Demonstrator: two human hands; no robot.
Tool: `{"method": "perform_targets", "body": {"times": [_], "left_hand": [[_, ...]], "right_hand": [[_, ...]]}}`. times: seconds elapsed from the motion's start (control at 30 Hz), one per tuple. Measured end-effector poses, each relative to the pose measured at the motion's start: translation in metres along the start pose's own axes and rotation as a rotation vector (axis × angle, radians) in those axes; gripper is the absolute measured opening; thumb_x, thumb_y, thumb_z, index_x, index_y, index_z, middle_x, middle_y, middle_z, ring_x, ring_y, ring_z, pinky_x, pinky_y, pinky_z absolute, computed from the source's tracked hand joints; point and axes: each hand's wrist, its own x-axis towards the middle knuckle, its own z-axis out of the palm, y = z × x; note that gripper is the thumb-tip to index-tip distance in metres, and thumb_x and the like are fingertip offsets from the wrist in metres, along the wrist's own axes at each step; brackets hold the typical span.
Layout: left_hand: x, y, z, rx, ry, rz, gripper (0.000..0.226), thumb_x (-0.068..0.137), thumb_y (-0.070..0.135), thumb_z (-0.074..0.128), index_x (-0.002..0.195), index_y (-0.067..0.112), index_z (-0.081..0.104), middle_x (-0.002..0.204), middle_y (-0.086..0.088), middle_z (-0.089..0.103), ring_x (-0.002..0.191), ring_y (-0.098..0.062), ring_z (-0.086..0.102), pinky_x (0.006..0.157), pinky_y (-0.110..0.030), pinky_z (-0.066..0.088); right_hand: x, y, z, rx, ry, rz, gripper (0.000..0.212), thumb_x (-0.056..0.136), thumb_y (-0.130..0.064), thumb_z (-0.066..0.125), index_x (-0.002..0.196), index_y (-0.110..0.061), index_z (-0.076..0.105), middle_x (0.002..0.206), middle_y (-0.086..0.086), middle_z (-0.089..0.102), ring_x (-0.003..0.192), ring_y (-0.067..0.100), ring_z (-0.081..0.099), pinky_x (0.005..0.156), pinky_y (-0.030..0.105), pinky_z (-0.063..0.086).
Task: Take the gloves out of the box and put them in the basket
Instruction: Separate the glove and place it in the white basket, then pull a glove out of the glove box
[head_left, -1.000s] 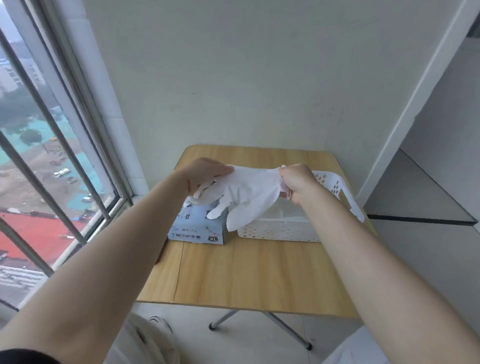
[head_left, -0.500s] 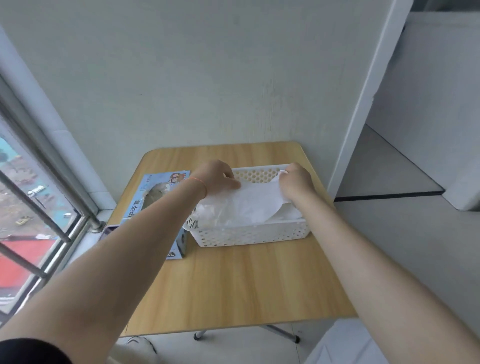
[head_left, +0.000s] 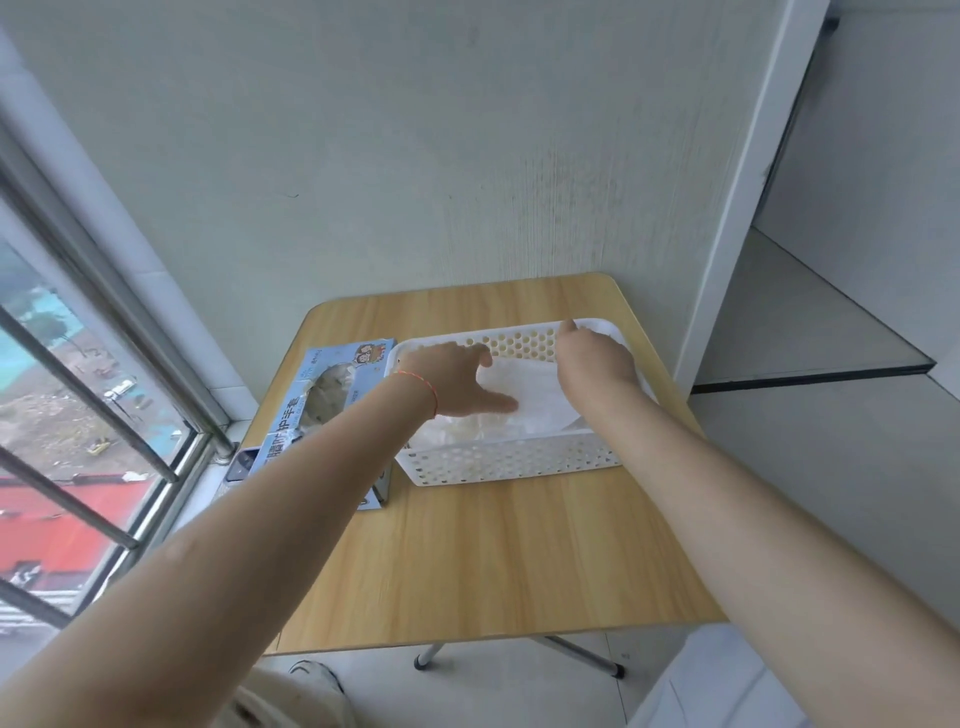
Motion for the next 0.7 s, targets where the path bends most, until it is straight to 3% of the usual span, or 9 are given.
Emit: {"method": "perform_targets", "body": {"times": [0.1, 0.27, 0.33, 0.43, 0.47, 0.53, 0.6, 0.63, 0.7], "left_hand": [[0.000, -0.007, 0.003, -0.007, -0.257, -0.033, 0.089, 0.076, 0.072, 0.062, 0.149, 0.036, 0.025, 0.118, 0.001, 0.057, 0.103, -0.021, 0.060, 0.090, -0.036, 0.050], [0.002, -0.006, 0.022, -0.157, -0.394, -0.054, 0.081, 0.090, 0.042, 0.059, 0.152, 0.037, 0.008, 0.092, -0.004, 0.055, 0.066, -0.016, 0.054, 0.057, -0.025, 0.046], [0.003, -0.005, 0.029, -0.165, -0.387, -0.062, 0.077, 0.093, 0.039, 0.055, 0.152, 0.038, 0.005, 0.099, -0.010, 0.053, 0.074, -0.022, 0.054, 0.064, -0.030, 0.047], [0.006, -0.006, 0.038, -0.184, -0.358, -0.070, 0.075, 0.095, 0.041, 0.051, 0.153, 0.039, 0.003, 0.134, -0.019, 0.041, 0.109, -0.034, 0.051, 0.092, -0.042, 0.046], [0.006, -0.008, 0.036, -0.183, -0.355, -0.069, 0.077, 0.094, 0.043, 0.053, 0.153, 0.039, 0.003, 0.135, -0.018, 0.042, 0.111, -0.034, 0.052, 0.094, -0.043, 0.047], [0.002, -0.011, 0.023, -0.202, -0.376, -0.054, 0.087, 0.088, 0.050, 0.062, 0.152, 0.038, 0.005, 0.119, -0.013, 0.059, 0.091, -0.025, 0.064, 0.086, -0.038, 0.057], [-0.005, -0.018, 0.005, -0.286, -0.371, -0.041, 0.093, 0.080, 0.058, 0.070, 0.150, 0.040, 0.012, 0.098, -0.008, 0.070, 0.073, -0.017, 0.071, 0.065, -0.029, 0.061], [-0.009, -0.023, -0.004, -0.324, -0.325, -0.033, 0.090, 0.078, 0.059, 0.072, 0.148, 0.039, 0.018, 0.090, -0.006, 0.071, 0.069, -0.016, 0.073, 0.053, -0.025, 0.057], [-0.013, -0.037, -0.014, -0.395, -0.113, -0.029, 0.073, 0.080, 0.056, 0.071, 0.140, 0.032, 0.039, 0.086, -0.005, 0.071, 0.065, -0.017, 0.072, 0.048, -0.022, 0.051]], "right_hand": [[-0.003, 0.000, -0.002, -0.060, -0.038, -0.027, 0.061, 0.086, 0.006, 0.049, 0.143, -0.003, 0.029, 0.111, 0.013, 0.064, 0.092, 0.029, 0.062, 0.063, 0.033, 0.040], [-0.003, -0.001, -0.001, -0.127, -0.128, -0.056, 0.070, 0.084, 0.004, 0.053, 0.147, -0.006, 0.025, 0.116, 0.012, 0.060, 0.099, 0.028, 0.061, 0.067, 0.034, 0.042], [-0.002, -0.002, -0.001, -0.139, -0.158, -0.052, 0.074, 0.085, 0.003, 0.054, 0.150, -0.006, 0.020, 0.121, 0.013, 0.058, 0.104, 0.029, 0.060, 0.071, 0.035, 0.043], [-0.005, -0.003, -0.003, -0.107, -0.143, -0.041, 0.067, 0.086, 0.003, 0.053, 0.147, -0.006, 0.027, 0.133, 0.016, 0.048, 0.111, 0.031, 0.057, 0.072, 0.036, 0.044], [-0.006, -0.003, -0.005, -0.091, -0.117, -0.043, 0.065, 0.086, 0.003, 0.053, 0.146, -0.006, 0.029, 0.136, 0.017, 0.044, 0.110, 0.032, 0.057, 0.071, 0.036, 0.044], [-0.008, -0.005, -0.011, -0.060, -0.030, -0.055, 0.057, 0.086, 0.004, 0.053, 0.139, -0.005, 0.035, 0.129, 0.017, 0.046, 0.094, 0.030, 0.060, 0.060, 0.032, 0.042], [-0.007, -0.011, -0.018, -0.022, 0.050, -0.063, 0.046, 0.085, 0.005, 0.053, 0.128, -0.004, 0.041, 0.118, 0.016, 0.049, 0.067, 0.024, 0.054, 0.046, 0.029, 0.033], [-0.006, -0.018, -0.022, 0.001, 0.078, -0.069, 0.040, 0.084, 0.005, 0.053, 0.123, -0.004, 0.043, 0.115, 0.016, 0.050, 0.059, 0.022, 0.047, 0.043, 0.028, 0.029], [-0.004, -0.037, -0.031, 0.066, 0.122, -0.111, 0.032, 0.087, 0.002, 0.049, 0.117, -0.004, 0.044, 0.111, 0.015, 0.050, 0.060, 0.025, 0.045, 0.043, 0.027, 0.026]]}}
